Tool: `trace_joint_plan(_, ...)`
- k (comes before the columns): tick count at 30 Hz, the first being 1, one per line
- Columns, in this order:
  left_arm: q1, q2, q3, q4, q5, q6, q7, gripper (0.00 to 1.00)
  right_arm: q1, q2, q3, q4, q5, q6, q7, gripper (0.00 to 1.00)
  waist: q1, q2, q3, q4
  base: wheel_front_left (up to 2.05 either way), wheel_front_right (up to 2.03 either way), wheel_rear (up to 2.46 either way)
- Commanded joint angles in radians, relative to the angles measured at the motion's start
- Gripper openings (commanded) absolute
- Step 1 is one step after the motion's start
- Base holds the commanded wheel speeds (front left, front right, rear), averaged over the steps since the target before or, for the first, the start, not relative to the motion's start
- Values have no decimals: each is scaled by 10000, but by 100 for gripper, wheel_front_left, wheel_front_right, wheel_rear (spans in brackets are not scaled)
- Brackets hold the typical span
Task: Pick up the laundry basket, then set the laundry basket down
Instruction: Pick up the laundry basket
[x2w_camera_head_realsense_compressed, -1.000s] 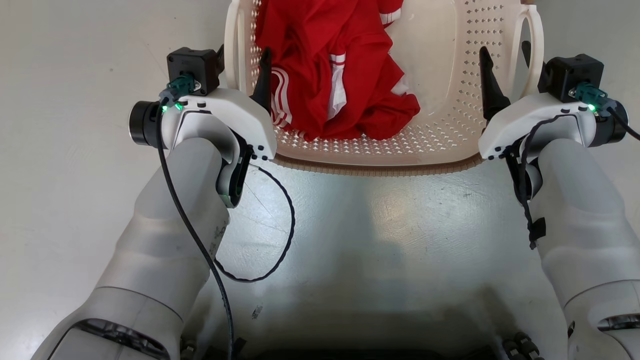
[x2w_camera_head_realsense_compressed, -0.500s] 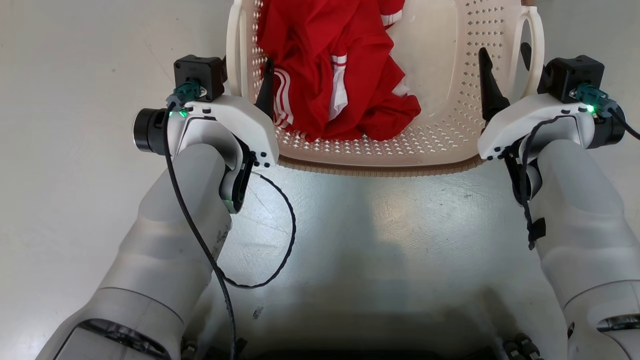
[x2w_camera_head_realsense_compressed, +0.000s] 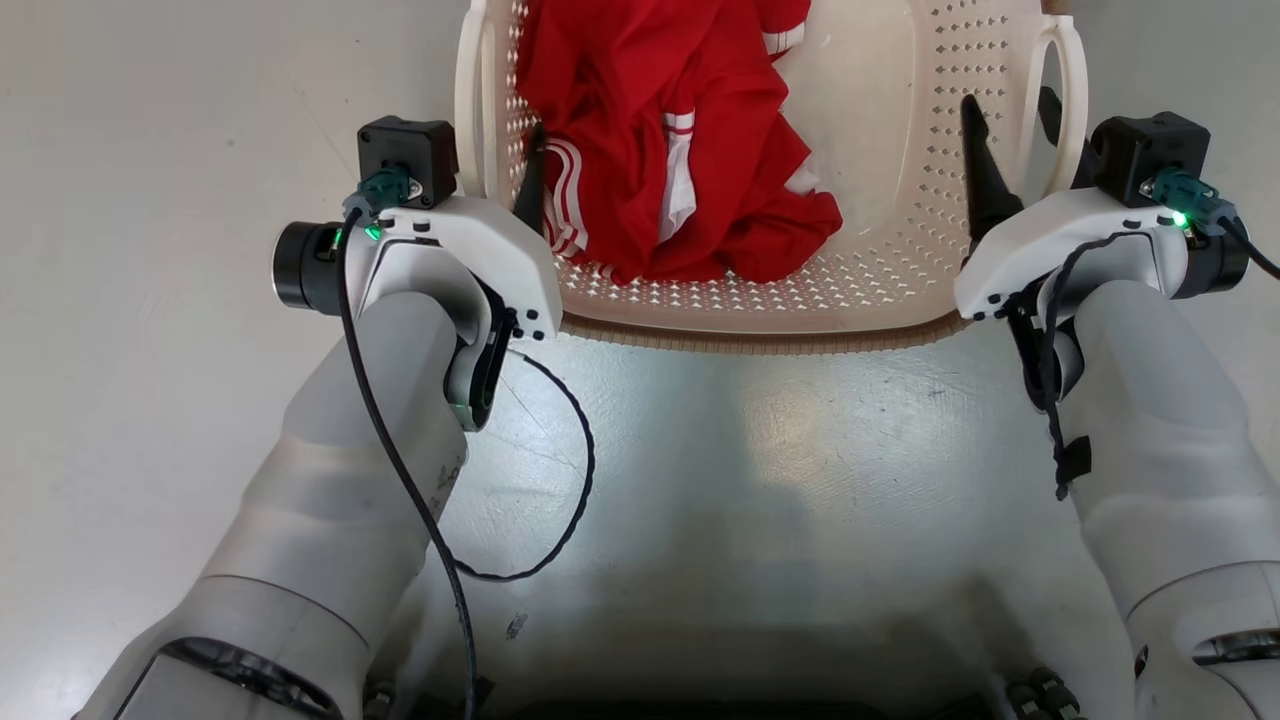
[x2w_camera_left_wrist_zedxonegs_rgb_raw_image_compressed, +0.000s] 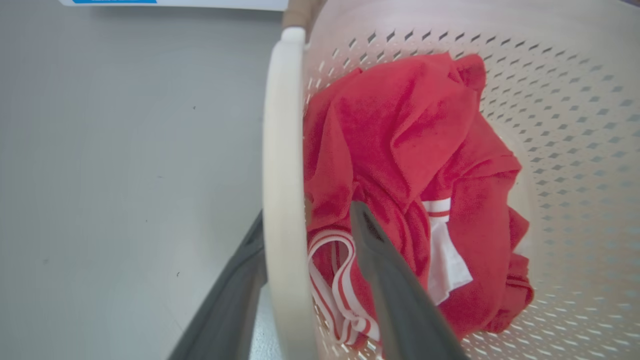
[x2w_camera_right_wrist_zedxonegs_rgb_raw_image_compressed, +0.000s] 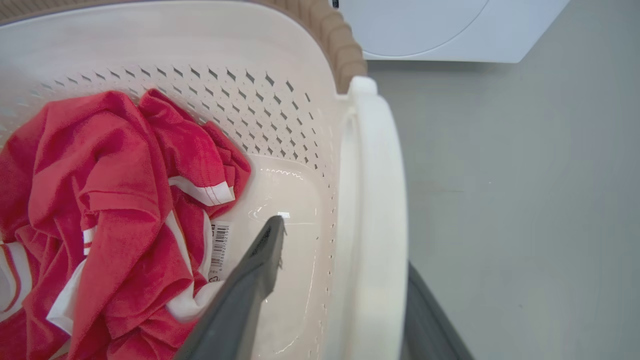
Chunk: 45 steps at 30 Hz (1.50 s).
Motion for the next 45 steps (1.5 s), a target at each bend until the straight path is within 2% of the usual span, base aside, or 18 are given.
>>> trace_joint_plan(1, -57, 219, 125, -126, 33, 110, -53, 39, 444, 189, 158, -107, 20, 60, -107, 0, 0, 0, 42, -3, 0, 0, 0)
trace_joint_plan(2, -69, 219, 127, -184, 90, 146, -53, 0, 439, 189, 162, -106, 31, 60, -107, 0, 0, 0, 57, -5, 0, 0, 0)
trace_joint_plan(7, 42, 219, 29, -306, 60, 215, -53, 0, 522, 189, 332, -110, 136, 60, -107, 0, 0, 0, -18, -25, 0, 0, 0)
trace_joint_plan(13, 352, 219, -312, -374, -601, 171, -53, 0, 833, 189, 672, 141, 290, 60, -107, 0, 0, 0, -487, -10, 0, 0, 0)
trace_joint_plan(25, 1502, 219, -1743, 131, -2076, 325, -53, 0, 1680, 189, 1545, 1294, 673, 60, -107, 0, 0, 0, -2304, -6, 0, 0, 0)
trace_joint_plan(33, 2719, 219, -2865, 495, -3302, 488, -36, 0, 2573, 189, 3300, 2129, 2026, 60, 47, 0, 0, 0, -4348, -87, 0, 0, 0)
trace_joint_plan(39, 3450, 219, -3702, 676, -4058, 522, 155, 0, 3380, 189, 4776, 1983, 3118, 60, 651, 0, 0, 0, -5976, -178, 0, 0, 0)
trace_joint_plan(45, 4275, 219, -4621, 911, -4486, 415, 821, 0, 4282, 189, 5976, 1665, 4204, 60, 1403, 0, 0, 0, -7585, -299, 0, 0, 0)
